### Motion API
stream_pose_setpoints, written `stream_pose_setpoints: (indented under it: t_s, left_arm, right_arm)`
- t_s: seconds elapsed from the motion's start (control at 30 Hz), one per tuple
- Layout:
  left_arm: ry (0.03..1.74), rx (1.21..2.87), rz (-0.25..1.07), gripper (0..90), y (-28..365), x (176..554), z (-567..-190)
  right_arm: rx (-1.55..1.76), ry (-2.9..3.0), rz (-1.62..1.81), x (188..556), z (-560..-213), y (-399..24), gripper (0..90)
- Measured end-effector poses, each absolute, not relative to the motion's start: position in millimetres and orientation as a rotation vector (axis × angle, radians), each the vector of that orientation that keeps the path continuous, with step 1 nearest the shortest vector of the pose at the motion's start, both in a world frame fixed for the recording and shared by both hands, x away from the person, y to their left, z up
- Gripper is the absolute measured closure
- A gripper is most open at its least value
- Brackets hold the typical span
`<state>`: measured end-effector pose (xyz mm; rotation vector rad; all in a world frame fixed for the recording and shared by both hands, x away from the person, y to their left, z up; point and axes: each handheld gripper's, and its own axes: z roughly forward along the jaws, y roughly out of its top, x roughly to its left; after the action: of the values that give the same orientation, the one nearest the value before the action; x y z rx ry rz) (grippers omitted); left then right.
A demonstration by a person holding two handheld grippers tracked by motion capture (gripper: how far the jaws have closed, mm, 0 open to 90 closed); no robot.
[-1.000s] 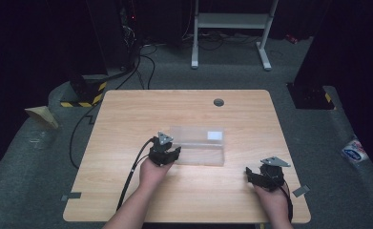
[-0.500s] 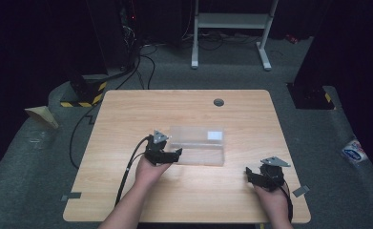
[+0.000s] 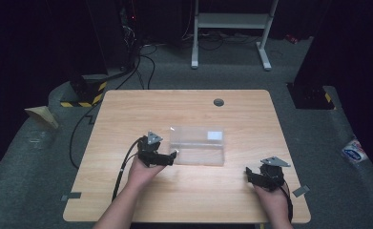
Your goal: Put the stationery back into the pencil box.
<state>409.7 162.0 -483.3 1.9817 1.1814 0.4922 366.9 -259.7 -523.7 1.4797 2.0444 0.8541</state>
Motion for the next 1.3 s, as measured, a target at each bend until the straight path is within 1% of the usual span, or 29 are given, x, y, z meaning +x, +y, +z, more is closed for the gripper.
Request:
stream_pose_setpoints:
  t_s: [0.4, 0.47, 0.53, 0.57, 0.7, 0.83, 0.93, 1.03, 1.07, 1.17, 1.23, 1.3]
  left_arm:
    - [1.237, 1.977, 0.507, 0.2, 208, 398, -490]
    - [1.263, 1.991, 0.518, 0.2, 222, 394, -496]
    - [1.272, 1.991, 0.509, 0.2, 225, 393, -499]
    - [1.29, 2.005, 0.501, 0.2, 235, 390, -506]
    - [1.329, 2.008, 0.488, 0.2, 247, 384, -515]
    - [1.334, 2.039, 0.509, 0.2, 260, 372, -523]
    - [1.323, 2.066, 0.53, 0.2, 265, 361, -528]
    - [1.335, 2.027, 0.567, 0.3, 273, 346, -530]
    - [1.335, 2.027, 0.567, 1.1, 273, 346, -530]
    - [1.405, 1.99, 0.595, 1.0, 277, 338, -531]
    - [1.42, 1.981, 0.592, 0.3, 279, 338, -531]
    - [1.4, 1.993, 0.597, 0.8, 279, 338, -531]
  right_arm:
    - [1.477, 2.045, 0.854, 367, -524, -260, 22.0]
    - [1.477, 2.045, 0.854, 367, -524, -260, 22.0]
    - [1.477, 2.045, 0.854, 367, -524, -260, 22.0]
    - [1.48, 2.044, 0.854, 367, -524, -260, 22.0]
    - [1.478, 2.045, 0.854, 367, -524, -260, 22.0]
    - [1.478, 2.044, 0.853, 367, -524, -260, 22.0]
    - [1.479, 2.043, 0.853, 367, -524, -260, 22.1]
    - [1.482, 2.041, 0.853, 366, -524, -259, 22.1]
    - [1.482, 2.041, 0.853, 366, -524, -259, 22.1]
    - [1.482, 2.039, 0.853, 366, -524, -259, 22.2]
    - [1.483, 2.041, 0.853, 366, -524, -260, 22.2]
    - [1.483, 2.041, 0.853, 366, -524, -260, 22.1]
